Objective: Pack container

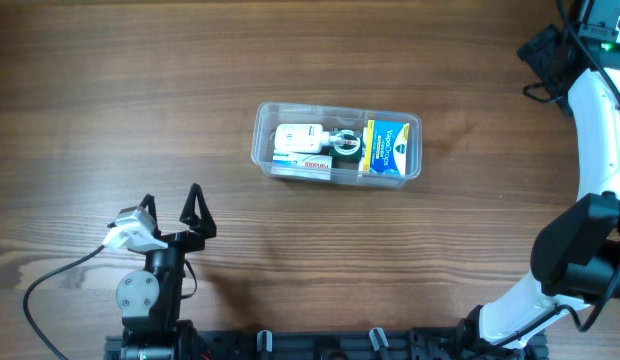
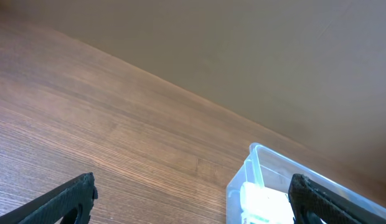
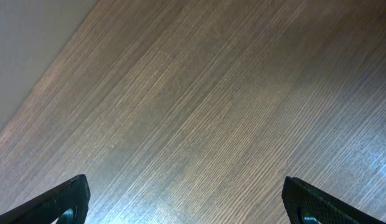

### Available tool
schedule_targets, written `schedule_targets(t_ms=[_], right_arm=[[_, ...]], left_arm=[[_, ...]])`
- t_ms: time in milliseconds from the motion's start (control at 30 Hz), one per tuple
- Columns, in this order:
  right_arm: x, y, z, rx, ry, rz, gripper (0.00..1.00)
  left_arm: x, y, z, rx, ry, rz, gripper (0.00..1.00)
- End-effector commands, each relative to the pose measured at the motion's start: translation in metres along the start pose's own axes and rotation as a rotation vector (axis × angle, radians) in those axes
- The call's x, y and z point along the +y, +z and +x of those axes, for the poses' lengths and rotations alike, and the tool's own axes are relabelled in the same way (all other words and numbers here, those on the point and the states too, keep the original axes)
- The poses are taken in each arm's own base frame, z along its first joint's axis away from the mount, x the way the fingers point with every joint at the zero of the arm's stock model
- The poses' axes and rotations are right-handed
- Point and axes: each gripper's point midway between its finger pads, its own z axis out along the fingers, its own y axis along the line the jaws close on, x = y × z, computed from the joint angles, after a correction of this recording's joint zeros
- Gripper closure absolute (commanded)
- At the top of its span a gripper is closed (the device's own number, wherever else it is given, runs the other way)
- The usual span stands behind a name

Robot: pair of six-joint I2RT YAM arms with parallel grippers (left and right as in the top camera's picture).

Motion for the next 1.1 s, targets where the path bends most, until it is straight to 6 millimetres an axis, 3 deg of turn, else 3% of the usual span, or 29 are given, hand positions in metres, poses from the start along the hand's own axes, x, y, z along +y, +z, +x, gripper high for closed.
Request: schedule_targets(t_ms=[0,733,800,867,933,1000,1067], right_arm=[[0.0,-0.004,-0.003,-0.015,0.01,0.003,0.0],[0.0,-0.005,-0.003,-0.017,0.011,0.001,0.0],[-0.005,-0.024,-0.004,-0.019,0.001,0.0,0.0],[-0.015,-0.064,-0.011,-0.056,0.01,-0.009,0.0],[-0.024,-0.115,-0.021,-0.12,0.037,-0.06,0.0],[-0.038,-0.188,-0.037,-0.258,0.079,-0.145,0.0],[-0.048,-0.209,-0.036,-0.309,0.097,-0.166,0.0]], left_arm=[[-0.001,0.0,0.002,0.006,-0.005,0.004,0.0],[-0.001,0.0,0.002,0.006,-0.005,0.004,0.0],[-0.001,0.0,0.002,0.006,-0.005,0.004,0.0],[-0.001,0.0,0.002,0.006,-0.005,0.004,0.0],[-0.001,0.0,0.002,0.006,-0.005,0.004,0.0],[-0.001,0.0,0.002,0.006,-0.005,0.004,0.0],[-0.001,0.0,0.002,0.006,-0.005,0.004,0.0]])
